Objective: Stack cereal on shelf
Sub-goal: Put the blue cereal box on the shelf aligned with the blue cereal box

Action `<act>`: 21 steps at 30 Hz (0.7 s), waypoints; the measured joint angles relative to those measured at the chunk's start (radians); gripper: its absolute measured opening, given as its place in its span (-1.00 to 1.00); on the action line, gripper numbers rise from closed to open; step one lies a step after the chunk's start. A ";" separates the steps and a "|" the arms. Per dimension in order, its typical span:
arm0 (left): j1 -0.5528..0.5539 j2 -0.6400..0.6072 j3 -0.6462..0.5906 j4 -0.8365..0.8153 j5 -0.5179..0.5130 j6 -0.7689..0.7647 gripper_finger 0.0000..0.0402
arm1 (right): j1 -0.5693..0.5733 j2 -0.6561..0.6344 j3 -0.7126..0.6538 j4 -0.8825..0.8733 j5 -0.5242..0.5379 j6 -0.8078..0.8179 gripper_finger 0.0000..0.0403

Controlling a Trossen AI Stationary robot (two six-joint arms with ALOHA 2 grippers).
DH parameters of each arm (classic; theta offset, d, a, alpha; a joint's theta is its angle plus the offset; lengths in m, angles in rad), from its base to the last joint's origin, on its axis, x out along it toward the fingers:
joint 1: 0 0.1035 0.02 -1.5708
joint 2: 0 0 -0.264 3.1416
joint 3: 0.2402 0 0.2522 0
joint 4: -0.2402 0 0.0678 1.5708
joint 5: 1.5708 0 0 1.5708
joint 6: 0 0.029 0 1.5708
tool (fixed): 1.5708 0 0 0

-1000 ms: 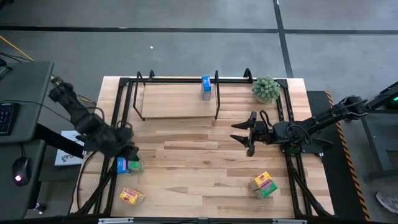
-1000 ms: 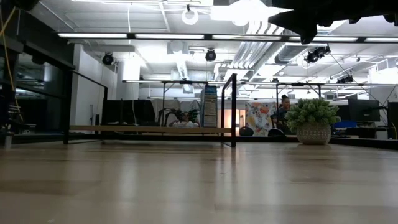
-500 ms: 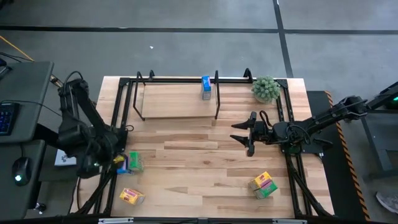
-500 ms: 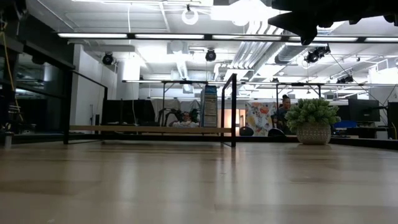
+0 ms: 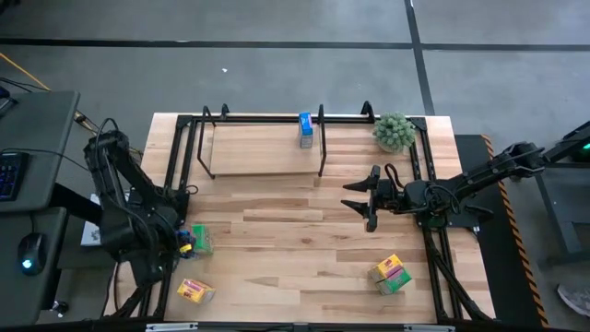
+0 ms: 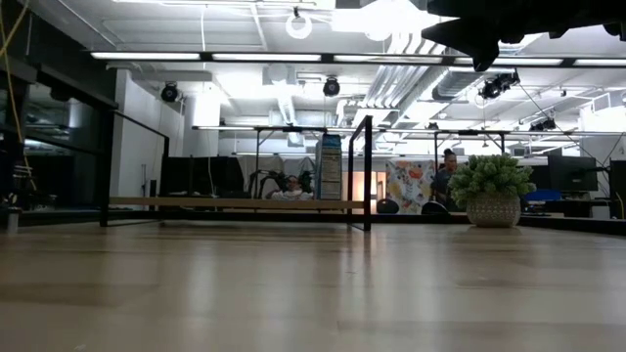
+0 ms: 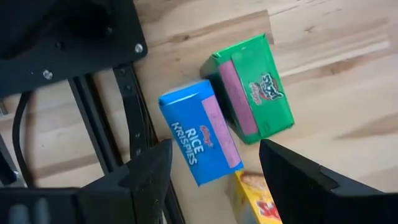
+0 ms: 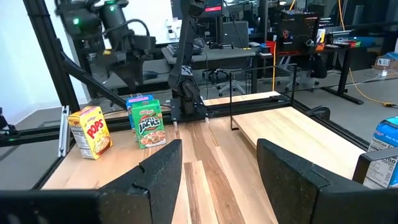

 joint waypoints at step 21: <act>0.008 0.157 0.000 0.005 0.041 -0.015 0.17 | 0.000 0.000 0.000 -0.001 0.000 0.014 -0.01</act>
